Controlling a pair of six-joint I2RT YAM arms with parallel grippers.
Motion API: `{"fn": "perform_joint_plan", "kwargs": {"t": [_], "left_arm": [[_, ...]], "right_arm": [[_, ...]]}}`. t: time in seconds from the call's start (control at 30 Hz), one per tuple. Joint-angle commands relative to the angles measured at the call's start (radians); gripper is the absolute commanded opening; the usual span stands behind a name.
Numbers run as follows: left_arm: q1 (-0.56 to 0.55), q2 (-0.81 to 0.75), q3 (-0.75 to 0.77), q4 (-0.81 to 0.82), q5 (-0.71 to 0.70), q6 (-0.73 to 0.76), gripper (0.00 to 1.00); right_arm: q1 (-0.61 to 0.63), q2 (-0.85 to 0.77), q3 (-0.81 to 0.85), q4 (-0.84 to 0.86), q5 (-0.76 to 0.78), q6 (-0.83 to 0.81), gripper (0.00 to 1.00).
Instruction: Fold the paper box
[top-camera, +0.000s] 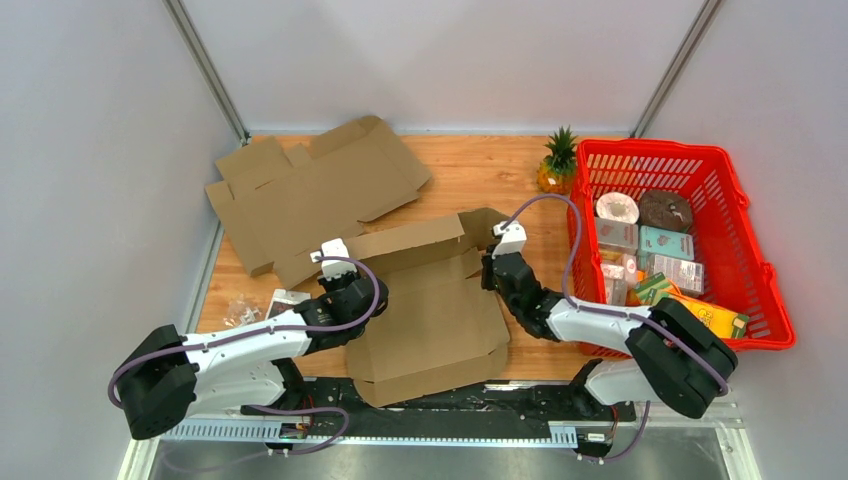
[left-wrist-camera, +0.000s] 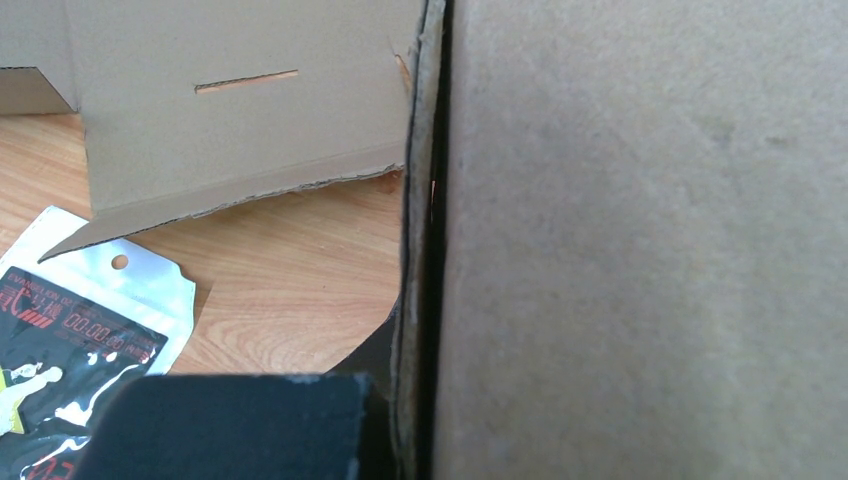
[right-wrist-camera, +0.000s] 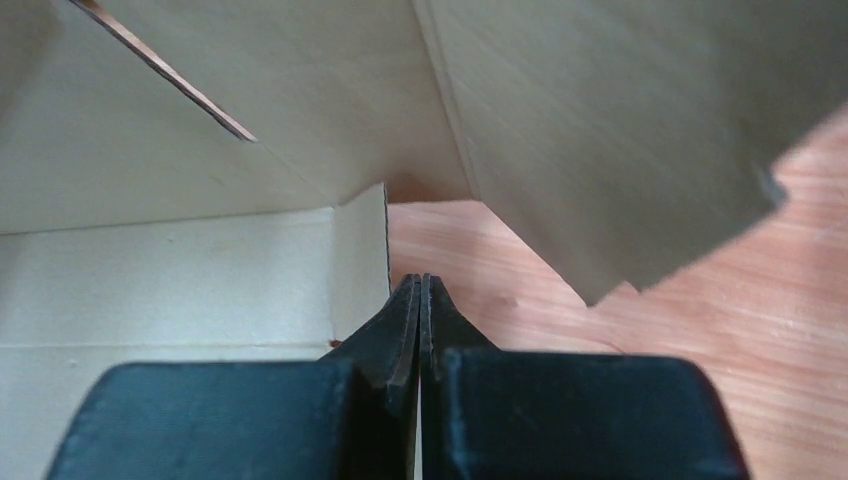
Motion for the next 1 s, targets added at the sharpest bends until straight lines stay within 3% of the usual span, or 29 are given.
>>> {"fn": "perform_joint_plan", "kwargs": {"t": [0.0,0.33,0.53,0.67,0.8,0.97], "left_arm": [[0.001,-0.014,0.024,0.046,-0.009,-0.022,0.00],[0.001,-0.010,0.030,0.041,-0.009,-0.014,0.00],[0.001,-0.008,0.033,0.040,-0.009,-0.012,0.00],[0.001,-0.013,0.027,0.045,-0.008,-0.017,0.00],[0.001,-0.011,0.028,0.046,-0.006,-0.012,0.00],[0.001,0.015,0.047,0.042,-0.002,-0.008,0.00]], "right_arm": [[0.016,0.015,0.073,0.078,-0.005,-0.050,0.00],[0.038,0.118,0.093,0.112,-0.140,-0.042,0.00],[0.067,0.222,0.119,0.129,-0.174,-0.021,0.00],[0.086,0.202,0.105,0.129,-0.151,-0.013,0.00],[0.086,0.112,0.127,-0.061,-0.093,0.028,0.00],[0.081,-0.201,0.139,-0.397,-0.034,0.094,0.09]]}}
